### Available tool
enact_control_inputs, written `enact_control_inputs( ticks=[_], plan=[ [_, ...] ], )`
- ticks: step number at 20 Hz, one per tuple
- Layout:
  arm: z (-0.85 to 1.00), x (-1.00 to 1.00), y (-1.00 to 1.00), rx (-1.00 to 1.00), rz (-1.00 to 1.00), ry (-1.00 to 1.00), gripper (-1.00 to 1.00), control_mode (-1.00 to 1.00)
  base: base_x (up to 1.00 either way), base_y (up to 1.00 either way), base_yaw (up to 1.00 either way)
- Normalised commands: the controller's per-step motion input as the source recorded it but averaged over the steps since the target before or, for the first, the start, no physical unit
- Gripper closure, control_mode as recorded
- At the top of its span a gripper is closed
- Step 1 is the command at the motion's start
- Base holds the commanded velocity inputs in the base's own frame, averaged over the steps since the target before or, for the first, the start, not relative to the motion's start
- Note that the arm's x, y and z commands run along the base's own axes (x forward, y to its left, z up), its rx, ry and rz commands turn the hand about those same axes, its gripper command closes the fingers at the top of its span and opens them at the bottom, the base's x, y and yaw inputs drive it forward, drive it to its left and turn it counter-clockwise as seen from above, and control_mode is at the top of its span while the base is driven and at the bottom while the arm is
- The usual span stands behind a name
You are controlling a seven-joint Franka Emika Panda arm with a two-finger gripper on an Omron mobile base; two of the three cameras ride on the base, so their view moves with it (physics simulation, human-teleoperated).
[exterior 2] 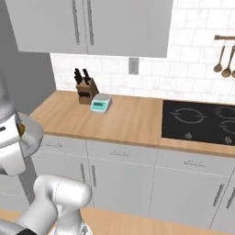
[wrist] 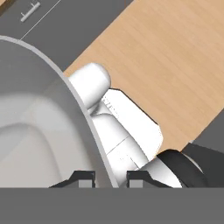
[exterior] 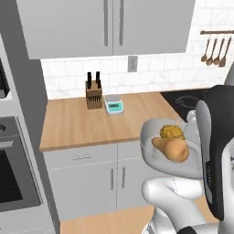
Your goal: Take the meat container that has the chicken drumstick and place it on the second highest rack of the freezer. Then take the vegetable container that has the squashs and place it on the highest rack of the freezer.
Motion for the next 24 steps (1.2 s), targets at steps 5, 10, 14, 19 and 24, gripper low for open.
enact_control_inputs(
  ticks=[5,10,14,19,24],
  plan=[
    [0.00,0.00,0.00,0.00,0.00,0.00,1.00,1.00,-0.12,1.00,0.00],
    [0.00,0.00,0.00,0.00,0.00,0.00,1.00,1.00,0.00,1.00,0.00],
    [0.00,0.00,0.00,0.00,0.00,0.00,1.00,1.00,0.00,1.00,0.00],
    [0.00,0.00,0.00,0.00,0.00,0.00,1.00,1.00,0.00,1.00,0.00],
    [0.00,0.00,0.00,0.00,0.00,0.00,1.00,1.00,-0.02,1.00,0.00]
  ],
)
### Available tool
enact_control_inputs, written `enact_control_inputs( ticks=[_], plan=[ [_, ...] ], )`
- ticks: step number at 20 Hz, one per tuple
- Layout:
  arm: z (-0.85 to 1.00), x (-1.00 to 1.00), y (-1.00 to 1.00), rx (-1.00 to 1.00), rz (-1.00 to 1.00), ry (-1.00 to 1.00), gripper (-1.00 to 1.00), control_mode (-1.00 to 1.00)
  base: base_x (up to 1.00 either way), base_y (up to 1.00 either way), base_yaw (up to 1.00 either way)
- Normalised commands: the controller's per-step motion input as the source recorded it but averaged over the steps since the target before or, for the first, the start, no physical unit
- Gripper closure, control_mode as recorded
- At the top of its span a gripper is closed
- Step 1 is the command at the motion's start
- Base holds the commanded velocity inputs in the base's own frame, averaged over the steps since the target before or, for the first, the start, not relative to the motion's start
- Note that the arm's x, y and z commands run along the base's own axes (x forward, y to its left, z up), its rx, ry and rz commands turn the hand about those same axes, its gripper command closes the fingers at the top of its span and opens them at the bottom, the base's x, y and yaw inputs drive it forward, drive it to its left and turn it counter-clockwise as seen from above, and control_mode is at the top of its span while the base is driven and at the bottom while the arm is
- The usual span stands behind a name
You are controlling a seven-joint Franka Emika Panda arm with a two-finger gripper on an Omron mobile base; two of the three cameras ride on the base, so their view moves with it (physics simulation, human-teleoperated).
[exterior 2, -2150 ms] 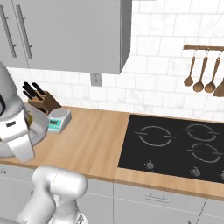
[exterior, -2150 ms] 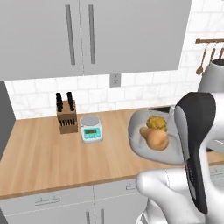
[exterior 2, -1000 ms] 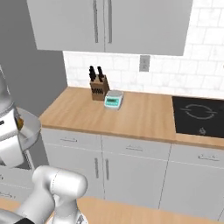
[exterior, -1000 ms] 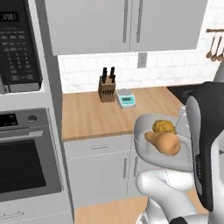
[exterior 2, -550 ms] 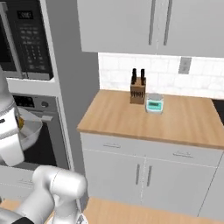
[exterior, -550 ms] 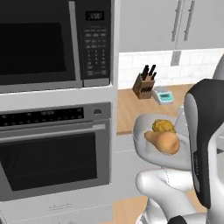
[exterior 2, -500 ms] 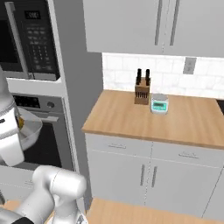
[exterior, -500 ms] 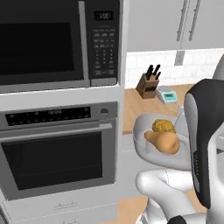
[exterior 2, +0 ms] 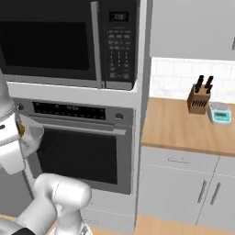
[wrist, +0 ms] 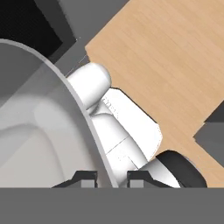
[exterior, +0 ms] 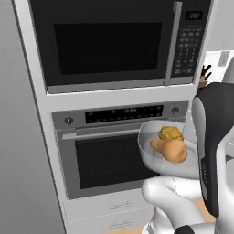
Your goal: Take the meat container that has the chicken drumstick and place it on the second highest rack of the freezer. Then take the vegetable container that has the squashs and place it on the highest rack of the freezer.
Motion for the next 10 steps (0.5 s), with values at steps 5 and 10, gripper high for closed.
enact_control_inputs(
  ticks=[5,10],
  plan=[
    [0.00,0.00,0.00,0.00,0.00,0.00,1.00,1.00,-0.09,1.00,0.03],
    [0.00,0.00,0.00,0.00,0.00,0.00,1.00,1.00,-0.01,1.00,0.04]
  ],
)
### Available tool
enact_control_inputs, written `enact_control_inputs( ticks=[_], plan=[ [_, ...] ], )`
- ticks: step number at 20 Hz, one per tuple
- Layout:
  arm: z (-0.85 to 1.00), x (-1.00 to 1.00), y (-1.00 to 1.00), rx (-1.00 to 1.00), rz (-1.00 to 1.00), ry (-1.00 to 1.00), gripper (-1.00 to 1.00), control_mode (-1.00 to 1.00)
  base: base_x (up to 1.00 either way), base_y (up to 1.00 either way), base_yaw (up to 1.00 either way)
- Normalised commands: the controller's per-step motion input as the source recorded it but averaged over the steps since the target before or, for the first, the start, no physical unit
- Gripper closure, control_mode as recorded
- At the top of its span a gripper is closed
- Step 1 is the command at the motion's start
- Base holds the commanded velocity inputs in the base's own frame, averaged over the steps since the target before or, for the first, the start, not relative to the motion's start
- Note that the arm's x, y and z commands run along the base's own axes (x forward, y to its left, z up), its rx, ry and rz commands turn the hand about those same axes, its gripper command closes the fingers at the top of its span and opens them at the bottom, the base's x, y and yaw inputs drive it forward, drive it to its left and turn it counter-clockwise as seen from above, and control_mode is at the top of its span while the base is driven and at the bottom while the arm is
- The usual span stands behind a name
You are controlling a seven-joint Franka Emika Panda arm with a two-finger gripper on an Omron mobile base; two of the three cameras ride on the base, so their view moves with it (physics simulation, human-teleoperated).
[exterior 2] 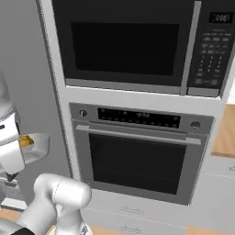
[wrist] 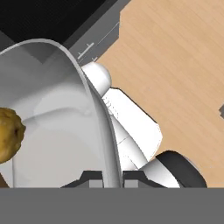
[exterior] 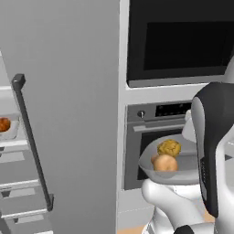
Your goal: Take the meat container that has the chicken drumstick and place it on the second highest rack of the freezer. Then take the vegetable container that has the squashs and place it on the highest rack of the freezer.
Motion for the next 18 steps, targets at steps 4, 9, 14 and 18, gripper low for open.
enact_control_inputs(
  ticks=[4,9,14,18],
  plan=[
    [0.00,0.00,0.00,0.00,0.00,0.00,1.00,1.00,-0.05,1.00,0.03],
    [0.00,0.00,0.00,0.00,0.00,0.00,1.00,1.00,-0.01,1.00,0.01],
    [0.00,0.00,0.00,0.00,0.00,0.00,1.00,1.00,0.01,0.98,0.00],
    [0.00,0.00,0.00,0.00,0.00,0.00,1.00,1.00,0.45,0.55,0.00]
  ],
)
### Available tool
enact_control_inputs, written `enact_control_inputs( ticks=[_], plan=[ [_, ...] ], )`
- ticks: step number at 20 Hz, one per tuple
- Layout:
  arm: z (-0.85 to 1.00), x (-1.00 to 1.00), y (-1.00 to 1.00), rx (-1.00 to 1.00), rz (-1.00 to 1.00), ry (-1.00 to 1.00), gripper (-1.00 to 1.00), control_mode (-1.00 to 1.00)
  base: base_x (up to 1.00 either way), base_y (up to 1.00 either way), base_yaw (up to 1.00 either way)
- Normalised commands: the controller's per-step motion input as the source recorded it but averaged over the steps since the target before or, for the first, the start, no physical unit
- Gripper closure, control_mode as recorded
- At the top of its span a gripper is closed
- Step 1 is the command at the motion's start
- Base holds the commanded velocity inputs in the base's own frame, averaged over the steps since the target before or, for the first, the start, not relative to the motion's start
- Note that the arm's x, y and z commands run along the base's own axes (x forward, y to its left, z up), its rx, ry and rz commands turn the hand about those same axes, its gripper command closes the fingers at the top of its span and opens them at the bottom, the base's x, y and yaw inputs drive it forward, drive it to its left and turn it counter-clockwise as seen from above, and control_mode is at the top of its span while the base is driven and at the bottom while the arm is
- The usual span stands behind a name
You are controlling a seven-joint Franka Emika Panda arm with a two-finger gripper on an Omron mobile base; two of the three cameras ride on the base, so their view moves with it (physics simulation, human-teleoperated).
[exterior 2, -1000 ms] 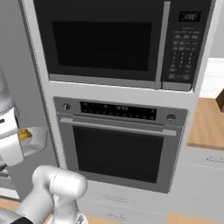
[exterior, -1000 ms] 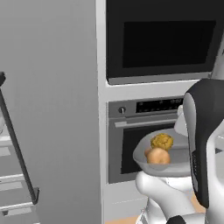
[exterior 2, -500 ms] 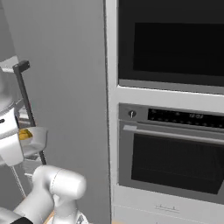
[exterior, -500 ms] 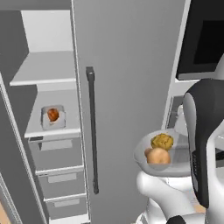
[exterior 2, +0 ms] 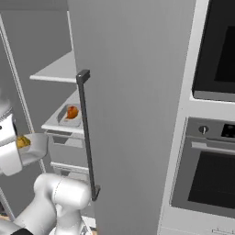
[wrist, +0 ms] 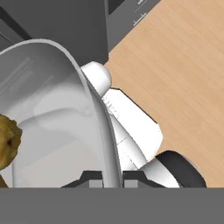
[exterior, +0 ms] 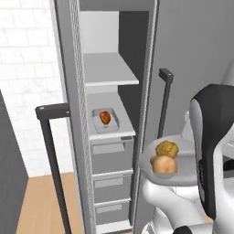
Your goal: Take the meat container that has the chicken drumstick and place it on the second highest rack of the freezer. Then take the vegetable container that has the squashs and place it on the highest rack of the freezer.
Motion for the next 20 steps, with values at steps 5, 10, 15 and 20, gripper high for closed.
enact_control_inputs(
  ticks=[5,10,15,20],
  plan=[
    [0.00,0.00,0.00,0.00,0.00,0.00,1.00,1.00,0.77,0.16,-0.03],
    [0.04,-0.03,0.11,0.02,0.00,-0.03,1.00,-1.00,0.23,0.38,-0.02],
    [0.29,-0.25,0.35,0.13,-0.05,-0.25,1.00,-1.00,0.00,0.00,0.00],
    [0.11,0.43,0.22,0.09,-0.24,-0.15,1.00,-1.00,0.00,0.00,0.00]
  ],
)
